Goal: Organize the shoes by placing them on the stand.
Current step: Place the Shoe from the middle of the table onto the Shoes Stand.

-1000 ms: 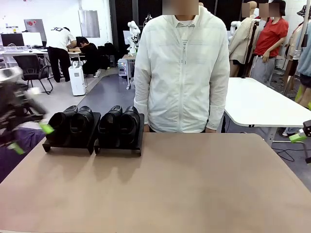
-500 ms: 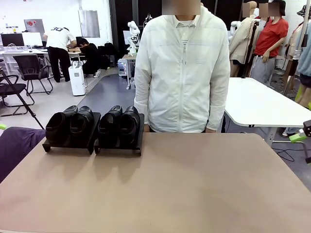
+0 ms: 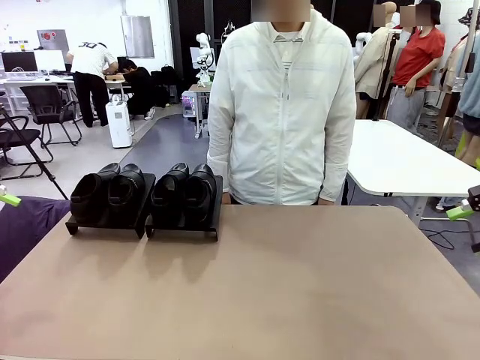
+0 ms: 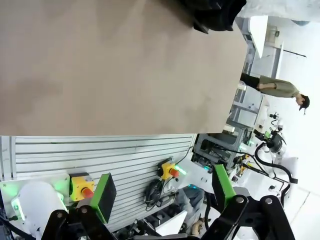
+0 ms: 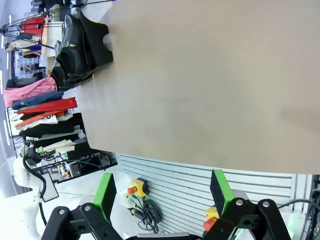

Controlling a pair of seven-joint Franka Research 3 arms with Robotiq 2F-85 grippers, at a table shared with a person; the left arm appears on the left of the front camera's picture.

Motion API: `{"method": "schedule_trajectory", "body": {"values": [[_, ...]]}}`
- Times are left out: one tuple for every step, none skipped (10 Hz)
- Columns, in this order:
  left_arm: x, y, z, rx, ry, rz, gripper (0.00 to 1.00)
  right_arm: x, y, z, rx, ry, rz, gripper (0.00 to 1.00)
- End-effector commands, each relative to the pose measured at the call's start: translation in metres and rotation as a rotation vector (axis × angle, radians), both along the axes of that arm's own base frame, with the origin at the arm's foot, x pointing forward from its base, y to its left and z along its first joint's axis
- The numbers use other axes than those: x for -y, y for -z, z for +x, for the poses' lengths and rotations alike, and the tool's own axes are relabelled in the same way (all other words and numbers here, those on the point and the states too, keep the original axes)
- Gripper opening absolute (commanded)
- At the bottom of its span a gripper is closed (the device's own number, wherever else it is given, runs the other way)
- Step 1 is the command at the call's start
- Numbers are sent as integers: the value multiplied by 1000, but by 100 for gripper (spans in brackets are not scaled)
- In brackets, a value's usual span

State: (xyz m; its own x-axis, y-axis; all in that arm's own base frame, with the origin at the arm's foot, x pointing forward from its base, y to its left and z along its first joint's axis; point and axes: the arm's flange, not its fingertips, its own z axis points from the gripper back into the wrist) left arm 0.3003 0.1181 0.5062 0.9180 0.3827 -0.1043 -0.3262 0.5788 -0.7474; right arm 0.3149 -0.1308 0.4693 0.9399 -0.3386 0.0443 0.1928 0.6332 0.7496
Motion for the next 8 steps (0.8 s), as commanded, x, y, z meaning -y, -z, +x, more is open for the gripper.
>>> {"method": "schedule_trajectory", "body": {"values": [[-5, -1, -2, -9, -4, 5, 100, 3, 0, -1, 13, -19, -4, 100], [-5, -1, -2, -9, -4, 5, 100, 3, 0, -1, 13, -19, -4, 100], [-5, -1, -2, -9, -4, 5, 100, 3, 0, -1, 13, -19, -4, 100], [-5, -1, -2, -9, -4, 5, 100, 3, 0, -1, 13, -19, -4, 100], [-5, -1, -2, -9, -4, 5, 100, 3, 0, -1, 13, -19, -4, 100], [-5, -1, -2, -9, -4, 5, 100, 3, 0, -1, 13, -19, -4, 100], [-5, -1, -2, -9, -4, 5, 100, 3, 0, -1, 13, -19, -4, 100], [-5, -1, -2, -9, -4, 5, 100, 3, 0, -1, 13, -19, -4, 100]]}}
